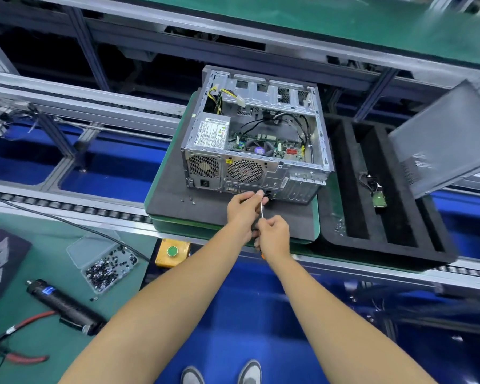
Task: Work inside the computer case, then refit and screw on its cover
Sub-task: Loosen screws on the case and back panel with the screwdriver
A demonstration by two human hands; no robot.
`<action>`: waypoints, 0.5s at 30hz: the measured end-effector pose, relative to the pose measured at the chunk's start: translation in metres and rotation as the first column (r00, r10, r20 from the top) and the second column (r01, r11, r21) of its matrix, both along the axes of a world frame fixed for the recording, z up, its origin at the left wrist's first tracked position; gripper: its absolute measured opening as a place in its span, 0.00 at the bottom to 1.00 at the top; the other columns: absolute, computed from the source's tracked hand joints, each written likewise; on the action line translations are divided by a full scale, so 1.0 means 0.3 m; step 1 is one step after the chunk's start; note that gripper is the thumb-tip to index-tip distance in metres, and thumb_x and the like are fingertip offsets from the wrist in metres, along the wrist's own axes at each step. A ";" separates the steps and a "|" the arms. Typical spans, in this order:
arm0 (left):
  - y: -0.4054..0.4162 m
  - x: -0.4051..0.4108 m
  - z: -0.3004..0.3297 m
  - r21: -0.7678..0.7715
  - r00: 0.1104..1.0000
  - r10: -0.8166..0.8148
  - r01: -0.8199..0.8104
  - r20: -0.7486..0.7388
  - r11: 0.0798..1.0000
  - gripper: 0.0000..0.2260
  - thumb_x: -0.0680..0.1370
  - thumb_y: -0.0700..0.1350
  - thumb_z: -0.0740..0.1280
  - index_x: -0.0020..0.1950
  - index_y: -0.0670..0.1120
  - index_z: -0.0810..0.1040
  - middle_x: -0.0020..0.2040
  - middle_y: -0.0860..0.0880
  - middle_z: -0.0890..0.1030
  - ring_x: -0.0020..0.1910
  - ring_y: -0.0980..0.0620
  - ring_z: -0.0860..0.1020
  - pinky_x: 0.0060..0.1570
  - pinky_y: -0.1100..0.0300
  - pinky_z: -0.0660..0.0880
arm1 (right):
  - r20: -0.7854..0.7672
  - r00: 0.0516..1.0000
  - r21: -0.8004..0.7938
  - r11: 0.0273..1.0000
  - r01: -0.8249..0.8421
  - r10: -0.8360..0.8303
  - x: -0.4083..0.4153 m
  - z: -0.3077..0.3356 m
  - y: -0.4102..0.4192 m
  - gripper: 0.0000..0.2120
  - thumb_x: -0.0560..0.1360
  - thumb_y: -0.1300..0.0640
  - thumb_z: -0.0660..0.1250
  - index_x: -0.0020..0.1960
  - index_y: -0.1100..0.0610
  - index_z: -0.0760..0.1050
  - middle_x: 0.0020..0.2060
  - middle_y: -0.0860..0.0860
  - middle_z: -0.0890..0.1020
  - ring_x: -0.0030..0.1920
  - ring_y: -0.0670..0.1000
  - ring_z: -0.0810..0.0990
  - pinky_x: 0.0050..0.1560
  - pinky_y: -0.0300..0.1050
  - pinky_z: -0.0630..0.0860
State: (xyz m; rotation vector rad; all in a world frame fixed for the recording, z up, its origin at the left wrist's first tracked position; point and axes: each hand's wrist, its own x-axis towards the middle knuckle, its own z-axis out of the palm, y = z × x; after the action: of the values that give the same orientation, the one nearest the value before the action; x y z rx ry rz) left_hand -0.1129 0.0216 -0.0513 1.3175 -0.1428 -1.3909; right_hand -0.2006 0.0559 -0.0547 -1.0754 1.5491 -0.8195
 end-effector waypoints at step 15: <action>-0.057 0.035 0.002 0.003 0.999 0.024 -0.024 -0.037 1.000 0.18 0.77 0.46 0.76 0.59 0.48 0.69 0.41 0.50 0.88 0.34 0.58 0.85 0.30 0.61 0.78 | 0.014 0.999 0.012 1.000 0.029 -0.029 0.054 -0.026 -0.062 0.11 0.79 0.63 0.62 0.40 0.57 0.64 0.27 0.55 0.74 0.21 0.50 0.70 0.22 0.41 0.66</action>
State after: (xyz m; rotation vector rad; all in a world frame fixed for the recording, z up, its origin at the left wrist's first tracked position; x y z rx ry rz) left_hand -0.1023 0.0046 -0.0508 1.2913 -0.1003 -1.3949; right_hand -0.1845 0.0374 -0.0624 -1.0386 1.5586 -0.8357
